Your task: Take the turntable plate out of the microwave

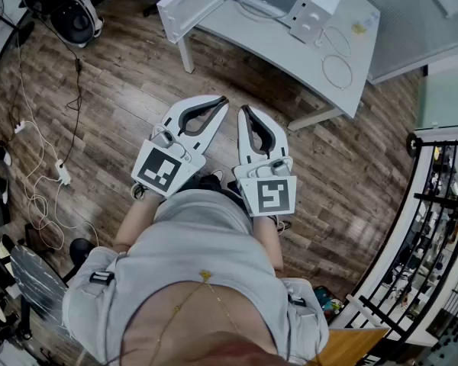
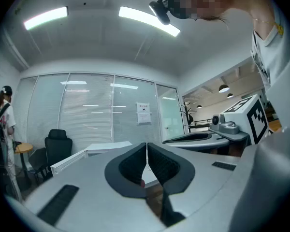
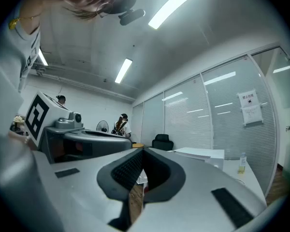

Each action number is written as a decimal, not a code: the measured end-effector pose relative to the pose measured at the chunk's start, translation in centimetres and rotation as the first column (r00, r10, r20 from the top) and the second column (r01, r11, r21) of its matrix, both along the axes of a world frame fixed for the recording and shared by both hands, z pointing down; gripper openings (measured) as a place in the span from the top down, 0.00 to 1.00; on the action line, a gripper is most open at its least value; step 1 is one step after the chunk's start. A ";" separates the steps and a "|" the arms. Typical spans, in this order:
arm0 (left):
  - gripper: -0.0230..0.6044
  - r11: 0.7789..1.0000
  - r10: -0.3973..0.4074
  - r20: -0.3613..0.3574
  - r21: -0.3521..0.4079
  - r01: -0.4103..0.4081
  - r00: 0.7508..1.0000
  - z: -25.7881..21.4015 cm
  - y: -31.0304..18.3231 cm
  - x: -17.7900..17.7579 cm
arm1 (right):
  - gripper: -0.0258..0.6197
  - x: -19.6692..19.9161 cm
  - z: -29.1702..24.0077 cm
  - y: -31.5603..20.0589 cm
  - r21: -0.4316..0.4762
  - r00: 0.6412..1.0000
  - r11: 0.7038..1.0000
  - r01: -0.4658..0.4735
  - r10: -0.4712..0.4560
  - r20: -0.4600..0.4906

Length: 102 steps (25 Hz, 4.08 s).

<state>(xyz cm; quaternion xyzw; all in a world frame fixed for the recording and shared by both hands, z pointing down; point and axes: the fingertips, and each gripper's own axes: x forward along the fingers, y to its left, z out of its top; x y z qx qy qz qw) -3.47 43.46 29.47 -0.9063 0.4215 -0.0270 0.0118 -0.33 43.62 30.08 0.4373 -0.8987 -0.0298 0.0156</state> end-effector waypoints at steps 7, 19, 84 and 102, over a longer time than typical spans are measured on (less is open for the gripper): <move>0.90 1.000 0.007 -0.025 -0.020 -0.007 1.000 0.5 0.2 0.3 | 0.93 0.0 -0.1 0.4 0.004 1.000 1.000 0.010 -0.010 0.022; 0.72 1.000 -0.005 -0.035 -0.028 0.004 0.999 1.2 -0.7 0.0 | 0.82 1.0 0.3 0.1 -0.007 1.000 1.000 0.017 -0.017 0.014; 0.72 0.982 0.168 -0.038 -0.077 -0.170 0.985 3.9 -30.0 -5.1 | 0.81 -4.3 3.3 -29.0 -0.065 0.985 0.984 -0.164 0.160 -0.067; 0.72 0.989 0.117 -0.029 -0.090 -0.119 0.993 3.5 -43.3 -1.4 | 0.81 -0.6 2.5 -43.1 -0.055 0.997 0.995 -0.080 0.079 -0.026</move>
